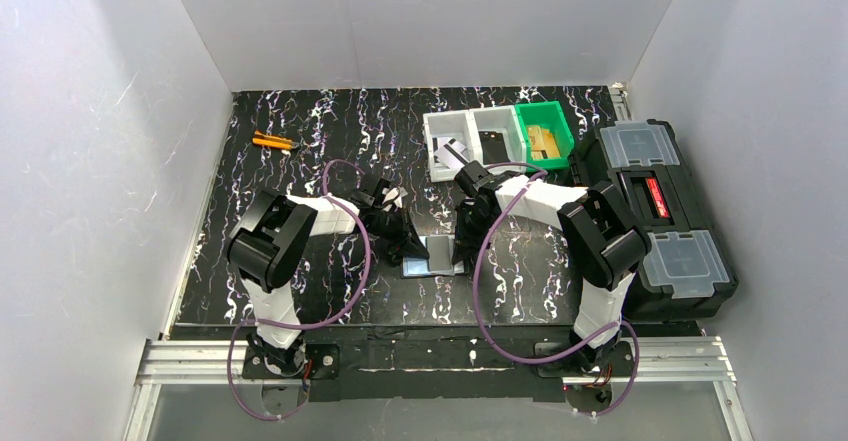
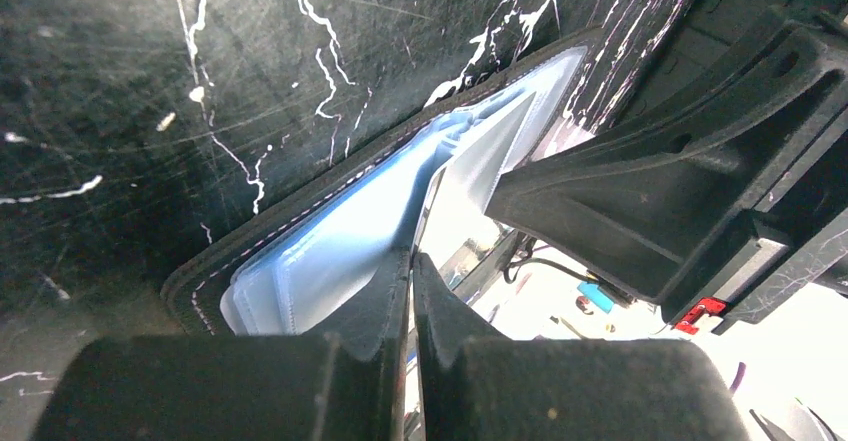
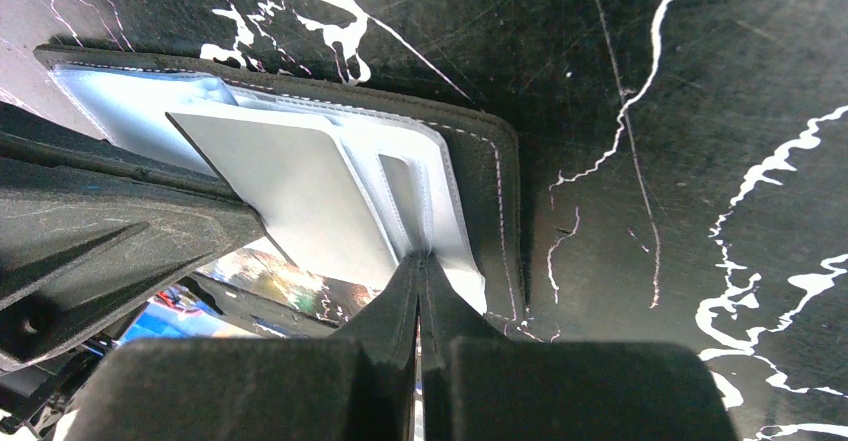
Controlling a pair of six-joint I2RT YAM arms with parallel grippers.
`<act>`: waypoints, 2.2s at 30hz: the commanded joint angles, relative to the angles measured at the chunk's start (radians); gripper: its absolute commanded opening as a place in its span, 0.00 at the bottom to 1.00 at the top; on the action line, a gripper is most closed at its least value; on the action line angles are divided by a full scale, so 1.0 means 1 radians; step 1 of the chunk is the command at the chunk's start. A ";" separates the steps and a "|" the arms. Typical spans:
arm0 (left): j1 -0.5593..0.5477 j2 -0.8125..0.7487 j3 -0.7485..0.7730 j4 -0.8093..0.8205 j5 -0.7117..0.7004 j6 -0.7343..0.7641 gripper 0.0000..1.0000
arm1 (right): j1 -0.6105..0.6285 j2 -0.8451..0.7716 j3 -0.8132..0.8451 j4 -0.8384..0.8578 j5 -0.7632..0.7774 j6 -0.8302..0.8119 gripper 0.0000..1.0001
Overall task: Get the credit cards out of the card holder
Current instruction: Remove the credit card from the card holder.
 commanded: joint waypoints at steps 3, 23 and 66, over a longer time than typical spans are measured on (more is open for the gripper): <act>-0.004 -0.039 -0.001 -0.049 -0.006 0.003 0.00 | 0.013 0.057 -0.015 0.029 0.074 -0.016 0.01; 0.072 -0.096 0.072 -0.316 -0.099 0.159 0.00 | 0.013 0.055 -0.021 0.033 0.074 -0.016 0.01; 0.165 -0.322 0.163 -0.404 -0.033 0.167 0.00 | -0.023 -0.244 0.087 0.189 -0.118 -0.009 0.98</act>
